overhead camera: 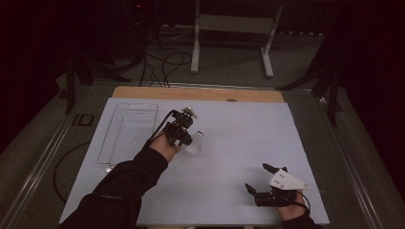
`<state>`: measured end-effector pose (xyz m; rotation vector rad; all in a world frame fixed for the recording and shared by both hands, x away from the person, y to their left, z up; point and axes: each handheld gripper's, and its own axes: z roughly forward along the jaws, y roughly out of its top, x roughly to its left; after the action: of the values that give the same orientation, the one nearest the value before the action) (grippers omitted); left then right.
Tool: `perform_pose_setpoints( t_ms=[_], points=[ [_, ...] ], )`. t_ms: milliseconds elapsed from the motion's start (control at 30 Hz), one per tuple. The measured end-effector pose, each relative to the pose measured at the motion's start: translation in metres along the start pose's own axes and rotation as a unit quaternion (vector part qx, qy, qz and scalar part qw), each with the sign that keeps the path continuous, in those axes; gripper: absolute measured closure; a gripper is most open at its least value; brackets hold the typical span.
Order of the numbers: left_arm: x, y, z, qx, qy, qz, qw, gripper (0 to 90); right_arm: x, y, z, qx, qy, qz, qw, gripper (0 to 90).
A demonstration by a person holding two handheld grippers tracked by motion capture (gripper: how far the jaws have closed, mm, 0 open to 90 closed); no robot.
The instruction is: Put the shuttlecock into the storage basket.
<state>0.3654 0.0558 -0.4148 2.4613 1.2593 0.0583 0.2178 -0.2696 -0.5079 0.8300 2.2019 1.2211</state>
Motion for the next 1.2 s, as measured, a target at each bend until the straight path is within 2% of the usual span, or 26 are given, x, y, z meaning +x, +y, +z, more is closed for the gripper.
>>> perform_pose_setpoints(
  t_ms=[333, 400, 533, 667, 933, 1200],
  points=[
    [0.005, -0.008, -0.022, 0.010, -0.020, 0.019, 0.9996, 90.0, 0.001, 0.001, 0.000, -0.001, -0.001, -0.002, 1.0000, 8.4],
    [0.005, -0.008, -0.026, 0.009, -0.015, 0.025, 0.9995, 90.0, 0.001, 0.001, 0.000, -0.001, 0.001, -0.002, 1.0000, 8.4],
    [0.008, -0.009, -0.036, 0.006, -0.022, 0.031, 0.9993, 90.0, 0.001, 0.001, 0.001, -0.001, 0.001, -0.002, 1.0000, 8.4],
    [0.013, -0.010, -0.044, -0.002, -0.023, 0.032, 0.9992, 90.0, 0.001, 0.001, -0.001, -0.008, -0.001, -0.002, 1.0000, 8.4],
    [0.023, -0.017, -0.054, -0.003, -0.016, 0.033, 0.9993, 90.0, 0.001, 0.001, -0.001, -0.008, -0.005, -0.004, 0.9999, 8.4],
    [0.038, -0.023, -0.066, -0.007, 0.000, 0.019, 0.9998, 90.0, 0.002, 0.001, -0.001, -0.005, -0.004, -0.006, 1.0000, 8.4]
  ],
)
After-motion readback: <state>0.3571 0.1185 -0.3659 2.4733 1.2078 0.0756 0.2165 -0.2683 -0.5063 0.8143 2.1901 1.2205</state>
